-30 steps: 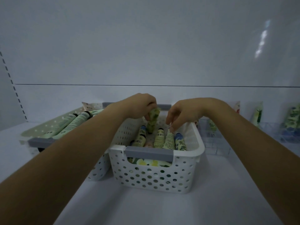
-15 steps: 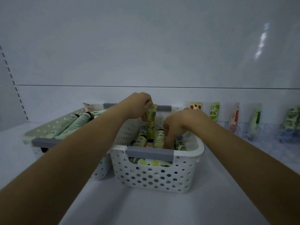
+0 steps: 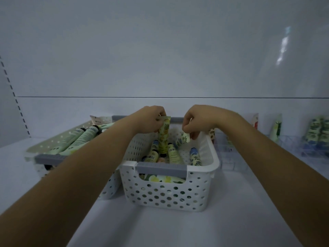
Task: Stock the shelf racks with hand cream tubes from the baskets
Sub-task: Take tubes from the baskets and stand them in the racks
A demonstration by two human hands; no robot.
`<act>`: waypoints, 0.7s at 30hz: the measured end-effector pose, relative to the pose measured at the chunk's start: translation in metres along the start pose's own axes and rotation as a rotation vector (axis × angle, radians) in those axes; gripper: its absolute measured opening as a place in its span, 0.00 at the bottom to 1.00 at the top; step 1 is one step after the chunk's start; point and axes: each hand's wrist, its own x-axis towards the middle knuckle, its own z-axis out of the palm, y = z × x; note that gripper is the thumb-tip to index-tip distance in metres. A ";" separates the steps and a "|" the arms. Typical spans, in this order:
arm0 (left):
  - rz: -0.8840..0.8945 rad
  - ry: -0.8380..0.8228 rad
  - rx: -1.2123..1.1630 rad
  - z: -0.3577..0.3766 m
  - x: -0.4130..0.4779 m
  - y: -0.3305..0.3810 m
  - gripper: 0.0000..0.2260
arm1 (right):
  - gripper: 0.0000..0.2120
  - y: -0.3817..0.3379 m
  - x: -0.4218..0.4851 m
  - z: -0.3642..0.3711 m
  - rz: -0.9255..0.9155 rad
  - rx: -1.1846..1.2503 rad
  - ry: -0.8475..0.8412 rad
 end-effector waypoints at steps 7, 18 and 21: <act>-0.012 -0.001 0.036 -0.001 -0.002 0.000 0.09 | 0.07 0.013 0.011 0.001 -0.017 -0.002 0.194; -0.055 0.066 -0.062 -0.002 -0.001 -0.002 0.11 | 0.13 0.030 0.021 0.010 -0.102 0.112 0.299; -0.086 0.172 -0.214 -0.005 0.000 0.001 0.13 | 0.11 0.040 0.019 0.004 -0.070 0.476 0.391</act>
